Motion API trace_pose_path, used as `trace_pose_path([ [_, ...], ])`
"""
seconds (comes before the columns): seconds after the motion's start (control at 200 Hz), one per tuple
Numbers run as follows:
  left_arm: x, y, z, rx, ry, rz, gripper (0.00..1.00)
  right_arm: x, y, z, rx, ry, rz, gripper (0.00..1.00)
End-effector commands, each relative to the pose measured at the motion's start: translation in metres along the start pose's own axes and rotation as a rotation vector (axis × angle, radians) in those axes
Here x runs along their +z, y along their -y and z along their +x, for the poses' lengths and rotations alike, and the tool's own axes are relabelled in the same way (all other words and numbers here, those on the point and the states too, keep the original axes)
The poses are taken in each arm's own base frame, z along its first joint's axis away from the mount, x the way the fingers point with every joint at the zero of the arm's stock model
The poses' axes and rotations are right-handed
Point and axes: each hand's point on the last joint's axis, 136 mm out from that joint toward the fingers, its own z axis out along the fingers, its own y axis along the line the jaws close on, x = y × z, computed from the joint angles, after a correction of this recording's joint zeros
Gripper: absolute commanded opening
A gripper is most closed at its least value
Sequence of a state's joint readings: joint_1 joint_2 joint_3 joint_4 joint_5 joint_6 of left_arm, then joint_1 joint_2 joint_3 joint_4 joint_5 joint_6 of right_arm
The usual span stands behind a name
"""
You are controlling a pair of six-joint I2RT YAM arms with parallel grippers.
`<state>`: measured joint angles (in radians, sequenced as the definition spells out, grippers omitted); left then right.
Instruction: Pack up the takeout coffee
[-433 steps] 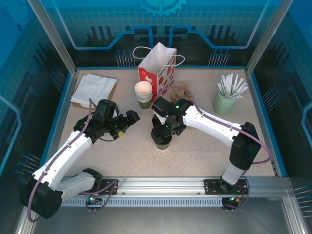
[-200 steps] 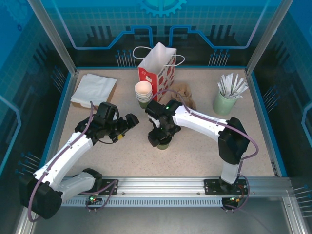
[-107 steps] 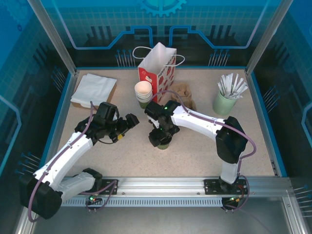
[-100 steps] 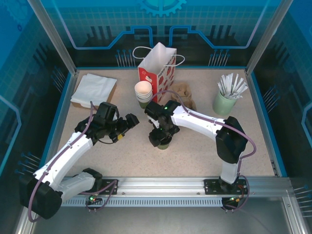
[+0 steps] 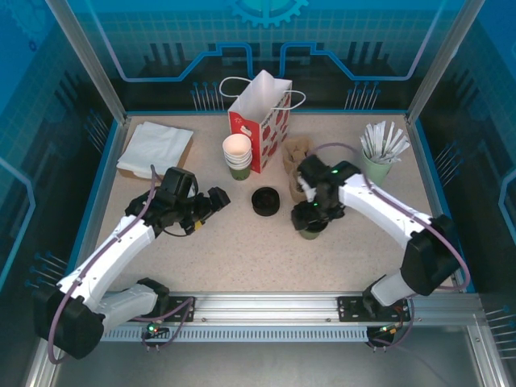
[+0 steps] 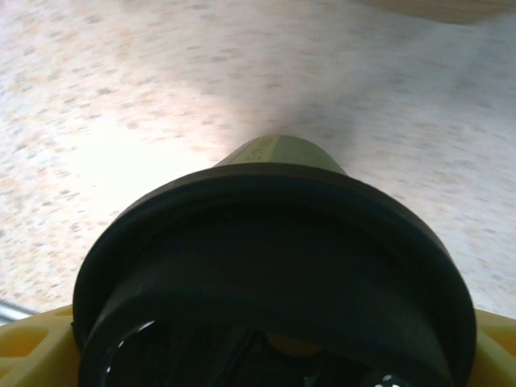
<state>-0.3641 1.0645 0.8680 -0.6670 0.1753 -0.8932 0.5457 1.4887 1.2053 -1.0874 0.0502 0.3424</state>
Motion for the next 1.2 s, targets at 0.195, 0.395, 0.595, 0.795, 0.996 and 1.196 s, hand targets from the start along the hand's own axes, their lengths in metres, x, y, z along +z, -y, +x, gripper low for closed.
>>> trace_pose_path([
  [0.195,-0.006,0.008,-0.008,0.029,0.017,-0.002,0.99,-0.005,0.089,-0.013,0.191,0.036,0.014,0.86],
  [0.395,-0.007,0.009,-0.008,0.035,0.014,0.000,0.99,0.003,0.120,-0.033,0.237,0.040,0.021,0.85],
  [0.595,-0.006,0.009,-0.009,0.036,0.012,-0.003,0.99,0.016,0.129,-0.037,0.253,0.021,0.014,0.87],
  [0.795,-0.007,0.009,-0.009,0.043,0.012,-0.005,0.99,0.018,0.130,-0.032,0.263,0.014,0.014,1.00],
  [0.996,-0.008,0.011,-0.010,0.050,0.017,0.001,0.99,0.005,0.129,-0.027,0.281,0.040,0.020,1.00],
  [1.196,-0.011,0.013,-0.012,0.053,0.030,0.007,0.99,-0.017,0.133,-0.016,0.309,0.067,0.073,1.00],
])
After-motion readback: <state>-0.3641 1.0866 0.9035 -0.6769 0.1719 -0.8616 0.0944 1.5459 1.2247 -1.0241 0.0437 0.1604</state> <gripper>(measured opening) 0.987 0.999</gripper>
